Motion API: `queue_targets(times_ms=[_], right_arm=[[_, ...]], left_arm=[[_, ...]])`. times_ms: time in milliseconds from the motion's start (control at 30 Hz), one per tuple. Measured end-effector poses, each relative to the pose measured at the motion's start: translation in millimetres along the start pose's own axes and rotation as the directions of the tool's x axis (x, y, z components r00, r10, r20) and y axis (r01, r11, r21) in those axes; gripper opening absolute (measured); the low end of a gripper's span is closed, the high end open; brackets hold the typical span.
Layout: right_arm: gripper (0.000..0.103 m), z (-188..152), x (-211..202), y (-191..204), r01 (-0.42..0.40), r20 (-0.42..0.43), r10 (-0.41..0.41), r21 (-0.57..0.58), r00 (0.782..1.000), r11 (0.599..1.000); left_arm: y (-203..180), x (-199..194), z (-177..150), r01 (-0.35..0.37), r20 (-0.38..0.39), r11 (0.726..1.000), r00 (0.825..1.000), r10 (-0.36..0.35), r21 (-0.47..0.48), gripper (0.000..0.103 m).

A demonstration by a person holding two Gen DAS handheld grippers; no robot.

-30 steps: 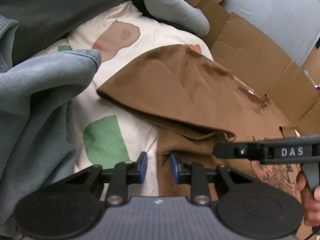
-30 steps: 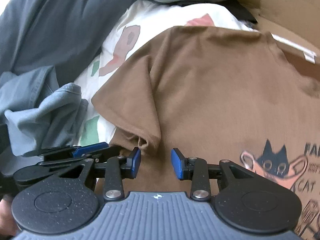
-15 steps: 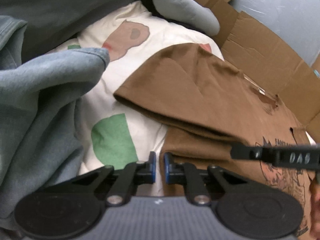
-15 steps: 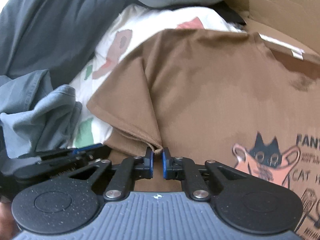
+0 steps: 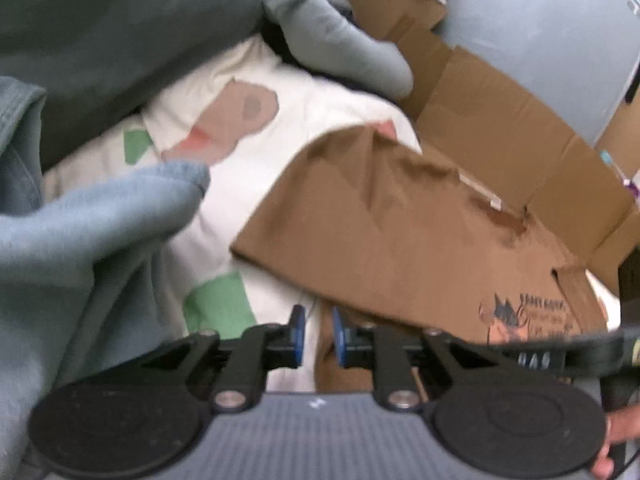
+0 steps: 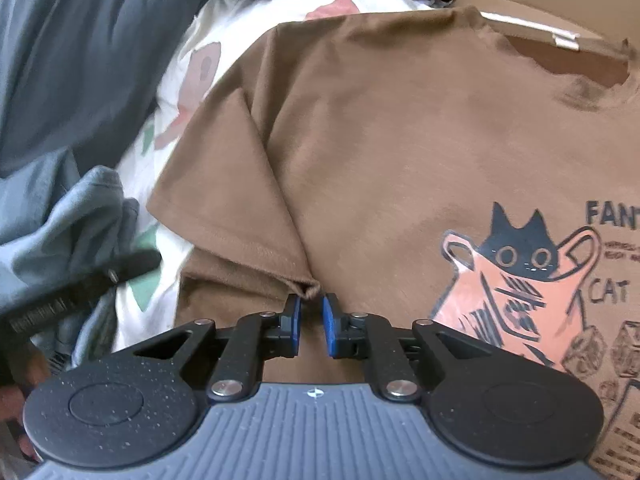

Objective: Fold clothes

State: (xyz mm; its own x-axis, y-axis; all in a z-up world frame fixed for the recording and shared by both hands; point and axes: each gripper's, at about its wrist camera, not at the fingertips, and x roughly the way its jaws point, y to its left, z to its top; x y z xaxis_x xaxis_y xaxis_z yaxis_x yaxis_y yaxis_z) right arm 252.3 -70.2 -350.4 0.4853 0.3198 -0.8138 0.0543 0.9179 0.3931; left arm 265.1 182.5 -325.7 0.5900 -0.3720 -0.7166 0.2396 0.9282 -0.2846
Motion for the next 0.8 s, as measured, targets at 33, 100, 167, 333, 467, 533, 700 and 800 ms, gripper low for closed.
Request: queue_targets(times_ms=[33, 100, 167, 333, 467, 533, 700, 800], right_arm=[[0.020, 0.3, -1.3, 2.6, 0.006, -0.002, -0.006, -0.005, 1.000, 1.000], [0.026, 0.9, -4.3, 6.7, 0.013, -0.003, -0.013, -0.018, 1.000, 1.000], [0.027, 1.6, -7.1, 6.4, 0.019, -0.001, -0.019, -0.025, 1.000, 1.000], [0.027, 1.5, -14.7, 1.5, 0.030, 0.006, -0.030, -0.026, 1.000, 0.999], [0.027, 1.2, -22.9, -1.5, 0.077, 0.028, -0.076, -0.039, 0.997, 0.996], [0.027, 1.3, -27.4, -4.0, 0.080, 0.037, -0.079, -0.036, 0.996, 0.996], [0.027, 2.8, -32.4, -5.9, 0.081, 0.052, -0.079, -0.031, 0.996, 0.996], [0.027, 2.6, -35.0, -6.4, 0.091, 0.073, -0.088, -0.027, 0.993, 0.996]], left_arm=[[-0.6, 1.0, 2.5, -0.009, 0.006, 1.000, 1.000, 0.009, 0.003, 0.019], [-1.5, 3.8, 6.9, -0.043, 0.017, 0.999, 0.999, 0.043, 0.016, 0.022], [0.7, 5.2, 10.3, -0.073, 0.034, 0.997, 0.997, 0.073, 0.009, 0.032], [8.5, 7.4, 16.6, -0.148, 0.083, 0.989, 0.985, 0.148, -0.013, 0.054], [12.1, 16.8, 17.9, -0.155, 0.092, 0.988, 0.984, 0.155, -0.015, 0.051], [13.0, 20.7, 18.4, -0.164, 0.100, 0.986, 0.981, 0.165, -0.017, 0.049], [17.2, 26.4, 21.1, -0.207, 0.130, 0.977, 0.968, 0.213, -0.058, 0.042], [21.6, 29.0, 21.7, -0.226, 0.141, 0.970, 0.962, 0.236, -0.086, 0.037]])
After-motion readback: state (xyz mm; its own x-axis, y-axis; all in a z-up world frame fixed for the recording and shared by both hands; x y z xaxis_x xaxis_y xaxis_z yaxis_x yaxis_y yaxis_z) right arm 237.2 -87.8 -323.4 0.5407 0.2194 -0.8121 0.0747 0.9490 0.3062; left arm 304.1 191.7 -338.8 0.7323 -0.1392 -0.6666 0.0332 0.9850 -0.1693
